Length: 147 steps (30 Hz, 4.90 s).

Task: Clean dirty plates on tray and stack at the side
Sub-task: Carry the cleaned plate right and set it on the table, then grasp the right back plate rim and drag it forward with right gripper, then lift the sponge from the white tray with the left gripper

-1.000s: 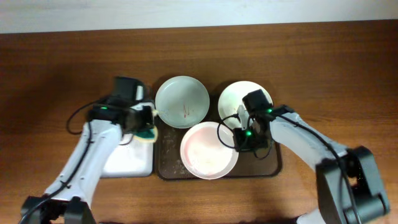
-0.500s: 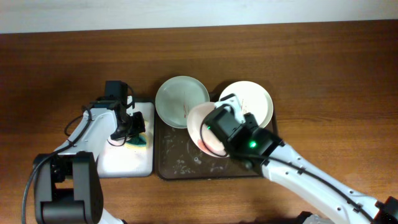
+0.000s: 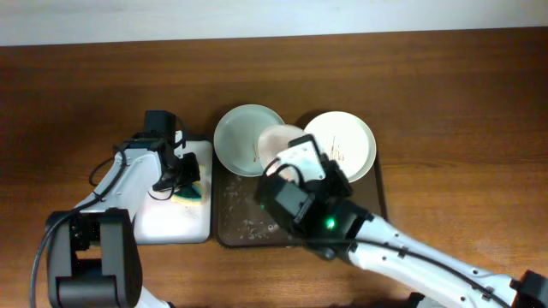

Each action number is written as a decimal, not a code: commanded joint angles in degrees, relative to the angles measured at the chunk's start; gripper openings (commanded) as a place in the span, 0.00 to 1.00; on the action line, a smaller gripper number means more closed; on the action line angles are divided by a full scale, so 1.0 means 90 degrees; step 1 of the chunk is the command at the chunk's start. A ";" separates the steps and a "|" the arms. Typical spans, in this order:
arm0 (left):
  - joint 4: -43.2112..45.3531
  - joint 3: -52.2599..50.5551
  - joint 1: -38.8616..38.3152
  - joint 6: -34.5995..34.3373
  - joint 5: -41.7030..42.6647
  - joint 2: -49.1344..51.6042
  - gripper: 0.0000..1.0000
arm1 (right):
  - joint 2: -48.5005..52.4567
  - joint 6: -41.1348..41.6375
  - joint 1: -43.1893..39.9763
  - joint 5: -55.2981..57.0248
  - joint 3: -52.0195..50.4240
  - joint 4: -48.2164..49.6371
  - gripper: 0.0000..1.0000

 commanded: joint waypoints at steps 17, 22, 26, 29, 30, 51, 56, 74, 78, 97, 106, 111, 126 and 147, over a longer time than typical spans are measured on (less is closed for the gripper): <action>0.1506 -0.0304 -0.0027 0.0104 -0.0214 0.0070 0.84 | 0.0046 0.0634 -0.8072 -0.6074 0.0107 -0.0957 0.04; 0.1515 -0.0306 -0.0163 0.0104 -0.0187 0.0425 0.74 | 0.0908 0.0634 -0.8570 -0.6071 0.0107 -0.0835 0.04; 0.1532 -0.0304 -0.0214 0.0104 -0.0194 0.0515 0.30 | 0.1336 0.0634 -0.8568 -0.6069 0.0107 -0.0585 0.04; 0.1603 -0.0267 -0.0211 0.0104 -0.0194 0.0512 0.00 | 0.1343 0.0631 -0.8568 -0.6360 0.0109 -0.0393 0.29; 0.1552 -0.0148 -0.0211 0.0107 -0.0197 0.0495 0.00 | 0.1343 0.0391 -0.8568 -0.6628 0.0109 -0.0389 0.53; -0.0998 0.0221 -0.0595 0.0051 -0.0007 0.0223 0.00 | 0.1331 -0.1018 -0.3900 -0.7439 0.1370 0.0194 0.70; -0.1001 0.0221 -0.0595 0.0053 -0.0075 0.0223 0.06 | 0.2057 -0.1015 -0.3390 -0.7133 0.1370 0.1564 0.71; -0.0979 0.0221 -0.0595 0.0056 -0.0073 0.0223 0.74 | 0.3956 -0.0486 -0.3048 -0.7725 0.1370 0.2756 0.13; -0.0957 0.0221 -0.0595 0.0056 -0.0075 0.0223 0.76 | 0.3405 -0.0483 -0.3116 -0.7856 0.1389 0.1268 0.04; -0.0833 0.0221 -0.0595 0.0056 -0.0073 0.0223 0.78 | 0.3223 -0.4357 -0.2727 -0.7640 0.2492 -0.0444 0.54; -0.0835 0.0221 -0.0595 0.0056 -0.0073 0.0223 0.78 | 0.4133 -0.4507 -0.2671 -0.7672 0.2460 0.0104 0.53; -0.0833 0.0221 -0.0595 0.0056 -0.0073 0.0223 0.78 | 0.4503 -0.4194 -0.2650 -0.7735 0.2458 0.0068 0.36; -0.0809 0.0221 -0.0595 0.0056 -0.0073 0.0223 0.78 | 0.4233 0.2234 -0.2657 -0.7970 0.2470 -0.1705 0.04; -0.0595 0.0471 -0.0593 -0.0384 -0.0809 -0.1596 0.00 | 0.4233 0.1649 -0.2637 -0.7832 0.2465 -0.1741 0.04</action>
